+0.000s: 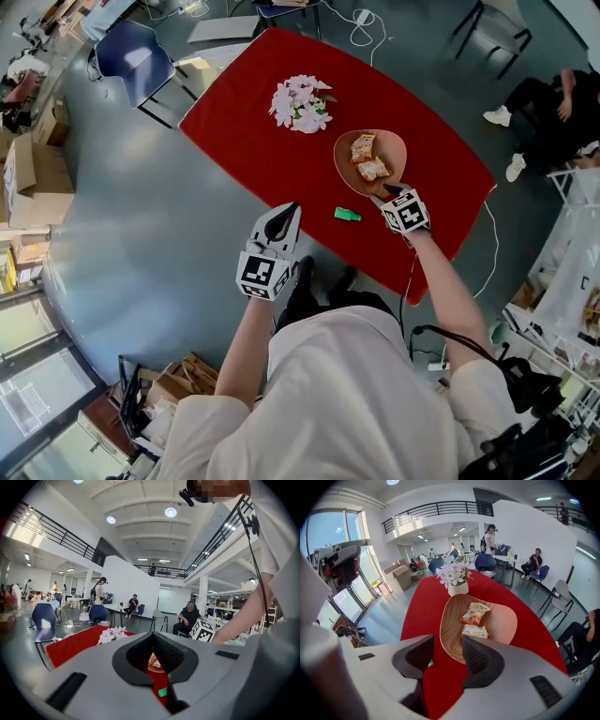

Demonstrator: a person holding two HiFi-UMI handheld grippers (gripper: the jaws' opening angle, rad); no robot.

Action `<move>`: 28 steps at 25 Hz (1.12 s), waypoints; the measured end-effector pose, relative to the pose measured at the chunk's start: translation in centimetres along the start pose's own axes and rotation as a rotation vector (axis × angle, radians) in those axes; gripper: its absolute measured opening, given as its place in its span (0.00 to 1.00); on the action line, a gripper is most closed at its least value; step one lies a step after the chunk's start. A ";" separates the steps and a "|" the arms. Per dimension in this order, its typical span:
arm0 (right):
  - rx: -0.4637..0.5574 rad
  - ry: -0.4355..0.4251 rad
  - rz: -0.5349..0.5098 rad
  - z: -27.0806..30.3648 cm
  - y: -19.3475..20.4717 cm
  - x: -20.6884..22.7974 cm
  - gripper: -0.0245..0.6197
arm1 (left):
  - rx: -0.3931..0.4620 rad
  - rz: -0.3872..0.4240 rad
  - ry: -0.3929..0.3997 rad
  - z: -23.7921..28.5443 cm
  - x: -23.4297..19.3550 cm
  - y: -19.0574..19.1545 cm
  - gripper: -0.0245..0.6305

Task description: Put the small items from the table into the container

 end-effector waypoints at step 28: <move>-0.243 -0.208 -0.203 12.1 7.5 -9.5 0.32 | -0.131 -0.114 -0.122 -6.0 -4.7 8.9 0.05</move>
Point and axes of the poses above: the fingertips, and each gripper's own axes: z forward along the fingers, x to its right, y out of its underside, the point moved 1 cm from there along -z, backward along the fingers, and after that the axes turned 2 degrees about x, right-handed, at the moved point
